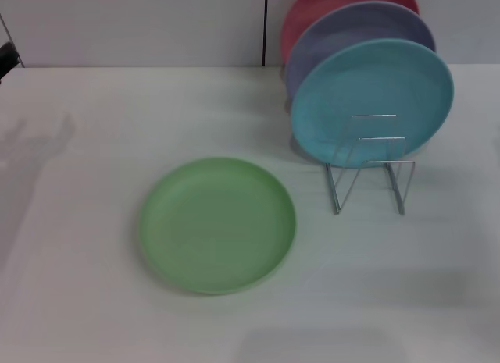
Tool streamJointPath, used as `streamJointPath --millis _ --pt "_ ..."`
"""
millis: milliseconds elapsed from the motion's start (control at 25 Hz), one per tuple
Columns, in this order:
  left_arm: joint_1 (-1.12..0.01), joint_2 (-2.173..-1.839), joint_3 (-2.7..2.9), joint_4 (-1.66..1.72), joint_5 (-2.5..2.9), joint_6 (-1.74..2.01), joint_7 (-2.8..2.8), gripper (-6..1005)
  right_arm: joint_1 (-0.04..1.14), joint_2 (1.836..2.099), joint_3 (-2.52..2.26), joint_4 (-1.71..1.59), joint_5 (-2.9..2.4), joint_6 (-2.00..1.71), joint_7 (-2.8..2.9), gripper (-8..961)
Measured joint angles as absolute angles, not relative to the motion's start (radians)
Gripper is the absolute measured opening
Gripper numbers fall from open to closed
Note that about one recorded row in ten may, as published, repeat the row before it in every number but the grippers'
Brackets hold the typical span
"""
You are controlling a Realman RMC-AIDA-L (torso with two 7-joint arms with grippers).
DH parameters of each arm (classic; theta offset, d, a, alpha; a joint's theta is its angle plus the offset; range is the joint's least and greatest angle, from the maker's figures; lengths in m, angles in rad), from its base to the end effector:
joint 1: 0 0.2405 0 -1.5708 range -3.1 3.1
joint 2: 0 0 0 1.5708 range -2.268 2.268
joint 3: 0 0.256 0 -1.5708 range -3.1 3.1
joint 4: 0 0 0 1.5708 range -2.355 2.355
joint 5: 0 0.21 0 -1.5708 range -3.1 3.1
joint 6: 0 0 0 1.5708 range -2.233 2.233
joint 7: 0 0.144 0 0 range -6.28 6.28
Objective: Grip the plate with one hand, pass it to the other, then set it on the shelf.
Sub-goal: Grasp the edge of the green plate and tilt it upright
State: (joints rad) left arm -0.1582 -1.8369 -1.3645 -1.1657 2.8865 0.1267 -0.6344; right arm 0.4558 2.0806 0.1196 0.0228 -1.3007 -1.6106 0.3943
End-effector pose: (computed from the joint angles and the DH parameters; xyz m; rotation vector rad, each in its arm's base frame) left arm -0.2933 0.3760 0.0797 -1.5565 -1.0282 -0.7161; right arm 0.3245 0.3079 0.0592 -1.2173 0.4178 1.0743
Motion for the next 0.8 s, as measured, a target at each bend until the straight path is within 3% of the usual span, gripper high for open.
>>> streamJointPath --millis 200,240,320,360,400,440,480,560,640,800 --pt "-0.150 -1.838 -1.393 -1.377 2.886 -0.150 -0.523 826 0.457 2.080 0.120 0.022 -1.301 -1.611 0.394 652" --pt "-0.150 -1.865 -1.428 -1.437 2.885 -0.235 -0.428 826 0.458 2.078 0.120 0.021 -1.301 -1.611 0.394 652" --pt "-0.150 -1.882 -1.447 -1.461 2.884 -0.275 -0.376 826 0.459 2.077 0.120 0.017 -1.301 -1.611 0.394 652" --pt "-0.150 -1.931 -1.500 -1.513 2.883 -0.359 -0.262 826 0.459 2.077 0.120 0.014 -1.301 -1.611 0.394 652" --pt "-0.150 -1.931 -1.500 -1.513 2.883 -0.359 -0.262 826 0.459 2.077 0.120 0.014 -1.301 -1.611 0.394 652" --pt "-0.151 -1.988 -1.555 -1.561 2.880 -0.441 -0.146 826 0.457 2.077 0.120 0.009 -1.301 -1.611 0.394 652" --pt "-0.151 -1.988 -1.555 -1.561 2.880 -0.441 -0.146 826 0.457 2.077 0.120 0.009 -1.301 -1.611 0.394 652" --pt "-0.155 -2.036 -1.602 -1.604 2.868 -0.524 -0.045 826 0.455 2.077 0.120 0.008 -1.301 -1.607 0.394 653" --pt "-0.162 -2.058 -1.628 -1.633 2.814 -0.602 0.035 826 0.454 2.076 0.120 0.007 -1.301 -1.597 0.394 653" --pt "-0.168 -2.052 -1.637 -1.639 2.716 -0.670 0.084 826 0.454 2.076 0.120 0.001 -1.301 -1.590 0.394 653"
